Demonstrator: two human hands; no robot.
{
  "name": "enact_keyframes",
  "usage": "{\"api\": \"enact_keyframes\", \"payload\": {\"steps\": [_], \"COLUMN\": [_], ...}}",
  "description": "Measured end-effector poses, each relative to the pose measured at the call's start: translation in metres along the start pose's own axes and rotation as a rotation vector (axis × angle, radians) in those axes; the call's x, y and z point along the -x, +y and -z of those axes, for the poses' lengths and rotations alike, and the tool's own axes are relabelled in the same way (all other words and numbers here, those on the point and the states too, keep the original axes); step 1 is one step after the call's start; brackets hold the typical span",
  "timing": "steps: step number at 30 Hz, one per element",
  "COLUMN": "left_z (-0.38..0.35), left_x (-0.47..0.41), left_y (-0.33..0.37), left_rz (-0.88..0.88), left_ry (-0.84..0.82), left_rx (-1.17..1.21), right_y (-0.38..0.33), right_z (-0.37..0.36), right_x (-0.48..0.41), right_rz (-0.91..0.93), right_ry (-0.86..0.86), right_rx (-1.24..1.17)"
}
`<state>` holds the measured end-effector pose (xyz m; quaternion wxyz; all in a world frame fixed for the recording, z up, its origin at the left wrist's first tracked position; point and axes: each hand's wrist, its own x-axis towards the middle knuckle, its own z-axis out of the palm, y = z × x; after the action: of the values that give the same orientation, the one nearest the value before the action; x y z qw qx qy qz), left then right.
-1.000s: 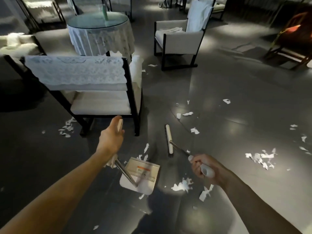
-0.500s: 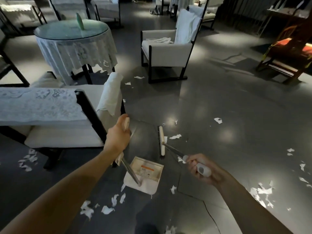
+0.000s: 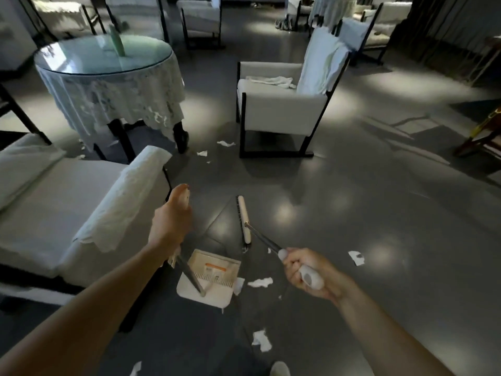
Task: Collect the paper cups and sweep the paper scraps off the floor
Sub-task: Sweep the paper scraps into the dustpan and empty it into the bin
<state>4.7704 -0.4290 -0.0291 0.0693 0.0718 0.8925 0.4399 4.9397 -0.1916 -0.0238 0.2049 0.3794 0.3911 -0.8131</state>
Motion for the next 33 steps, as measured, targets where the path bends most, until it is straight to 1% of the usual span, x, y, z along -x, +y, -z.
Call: {"api": "enact_keyframes", "payload": {"steps": [3,5,10,14,17,20,25,30,33], "left_z": [-0.025,-0.039,-0.077,-0.115,-0.135,-0.147,-0.166,-0.191,-0.197], "left_x": [-0.05,-0.08,-0.168,-0.248,-0.31,-0.362,-0.459,-0.55,-0.596], "left_y": [0.037,0.057,0.085,0.097,0.113,0.129,0.145,0.147,0.148], "left_rz": [0.028,0.037,0.114,0.175,0.235,0.24,0.317,0.379,0.42], "left_ry": [0.11,0.153,0.221,0.236,0.256,0.261,0.293,0.382,0.459], "left_rx": [-0.027,-0.029,0.028,0.076,0.106,0.112,0.111,0.029,0.003], "right_y": [-0.082,-0.131,-0.248,-0.336,-0.401,-0.458,-0.558,-0.662,-0.716], "right_z": [0.019,0.026,0.036,0.039,0.035,0.031,0.015,-0.009,-0.03], "right_x": [-0.025,-0.047,-0.116,-0.178,-0.224,-0.263,-0.345,-0.44,-0.491], "right_rz": [-0.023,-0.034,-0.104,-0.138,-0.159,-0.17,-0.211,-0.223,-0.277], "right_ry": [-0.008,-0.029,-0.071,-0.082,-0.1,-0.121,-0.165,-0.176,-0.201], "right_rx": [0.053,0.094,0.138,0.192,0.227,0.266,0.363,0.482,0.519]}}
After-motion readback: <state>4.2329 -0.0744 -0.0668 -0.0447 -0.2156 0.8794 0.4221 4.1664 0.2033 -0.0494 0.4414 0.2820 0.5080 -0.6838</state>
